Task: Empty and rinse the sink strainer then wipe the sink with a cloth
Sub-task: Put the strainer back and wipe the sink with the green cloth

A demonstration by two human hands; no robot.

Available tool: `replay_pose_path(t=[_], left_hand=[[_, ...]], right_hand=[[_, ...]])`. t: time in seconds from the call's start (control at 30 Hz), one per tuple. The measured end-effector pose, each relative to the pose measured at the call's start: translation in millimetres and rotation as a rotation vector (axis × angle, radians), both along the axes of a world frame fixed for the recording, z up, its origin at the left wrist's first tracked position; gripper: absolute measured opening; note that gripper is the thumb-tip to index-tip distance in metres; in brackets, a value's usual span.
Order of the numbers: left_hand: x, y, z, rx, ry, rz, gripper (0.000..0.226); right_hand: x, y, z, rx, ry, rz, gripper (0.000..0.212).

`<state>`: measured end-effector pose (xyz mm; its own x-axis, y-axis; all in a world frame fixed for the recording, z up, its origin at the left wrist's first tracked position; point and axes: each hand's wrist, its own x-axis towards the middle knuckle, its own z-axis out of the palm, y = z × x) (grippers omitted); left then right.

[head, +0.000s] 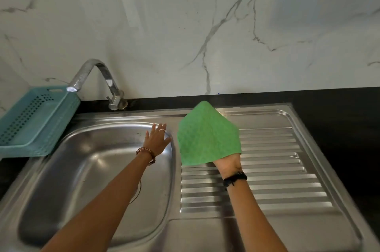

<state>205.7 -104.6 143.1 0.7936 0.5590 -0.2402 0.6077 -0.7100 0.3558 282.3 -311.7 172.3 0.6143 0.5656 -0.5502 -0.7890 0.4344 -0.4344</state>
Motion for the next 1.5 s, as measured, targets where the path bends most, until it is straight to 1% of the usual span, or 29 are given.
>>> replay_pose_path(t=[0.03,0.07,0.13,0.2,0.23,0.27,0.3,0.33,0.4,0.43,0.47,0.5,0.57,0.63,0.67,0.73,0.77,0.9,0.97,1.03,1.17,1.27,1.37,1.43,1.5], left_hand=[[2,1,-2,0.007,0.021,-0.008,0.062],[3,2,-4,0.010,0.036,-0.017,0.063],[6,6,-7,0.012,0.039,-0.031,0.067],[10,12,-10,0.012,0.039,-0.043,0.073],[12,16,-11,0.017,0.050,-0.054,0.077],[14,19,-13,0.026,0.072,-0.067,0.082],[14,23,-15,0.034,0.094,-0.075,0.088],[15,28,-17,0.030,0.112,-0.073,0.093],[16,40,-21,-0.005,0.126,-0.054,0.103],[16,45,-23,-0.017,0.133,-0.053,0.106],[16,48,-25,-0.017,0.137,-0.057,0.108],[17,50,-28,-0.012,0.140,-0.061,0.109],[18,55,-34,-0.002,0.138,-0.063,0.109],[16,57,-41,-0.002,0.105,-0.059,0.111],[15,57,-45,-0.007,0.087,-0.058,0.115],[15,59,-51,-0.015,0.052,-0.052,0.129],[15,60,-54,-0.020,0.033,-0.049,0.133],[16,58,-59,-0.055,-0.005,-0.033,0.132],[19,57,-62,-0.063,-0.020,-0.019,0.123],[21,56,-62,-0.074,-0.036,0.015,0.122],[22,54,-56,-0.163,-0.054,0.030,0.125],[14,61,-45,-0.297,-0.148,0.039,0.121],[-2,69,-37,-0.463,-0.325,0.102,0.109],[-9,69,-35,-0.469,-0.387,0.154,0.101],[-13,66,-35,-0.415,-0.381,0.195,0.096]], right_hand=[[2,-4,-1,-0.002,-0.002,-0.049,0.021],[8,-12,2,0.070,0.027,-0.128,0.017],[29,-33,12,0.077,-0.016,-0.201,0.035],[57,-57,28,0.007,-0.169,-0.227,0.052],[70,-65,36,-0.041,-0.253,-0.205,0.059],[84,-70,39,-0.159,-0.345,-0.165,0.058],[96,-69,38,-0.313,-0.436,-0.110,0.050],[108,-62,31,-0.515,-0.526,-0.019,0.043],[122,-39,12,-0.921,-0.717,0.289,0.039],[120,-25,2,-1.050,-0.855,0.474,0.043],[116,-12,-11,-1.133,-1.029,0.647,0.050],[113,-1,-25,-1.175,-1.178,0.754,0.060],[109,12,-47,-1.314,-1.358,0.827,0.075],[106,17,-64,-1.520,-1.487,0.834,0.080],[105,20,-70,-1.590,-1.522,0.819,0.081],[102,28,-76,-1.676,-1.539,0.759,0.082],[100,33,-78,-1.701,-1.542,0.735,0.083],[86,57,-81,-1.734,-1.511,0.693,0.089],[77,71,-82,-1.722,-1.525,0.669,0.088],[69,86,-82,-1.711,-1.540,0.665,0.086],[54,110,-84,-1.655,-1.600,0.667,0.083],[44,124,-86,-1.621,-1.652,0.689,0.085],[30,147,-88,-1.566,-1.733,0.738,0.084],[11,177,-89,-1.493,-1.847,0.807,0.077],[-13,206,-90,-1.398,-2.023,0.898,0.070]])
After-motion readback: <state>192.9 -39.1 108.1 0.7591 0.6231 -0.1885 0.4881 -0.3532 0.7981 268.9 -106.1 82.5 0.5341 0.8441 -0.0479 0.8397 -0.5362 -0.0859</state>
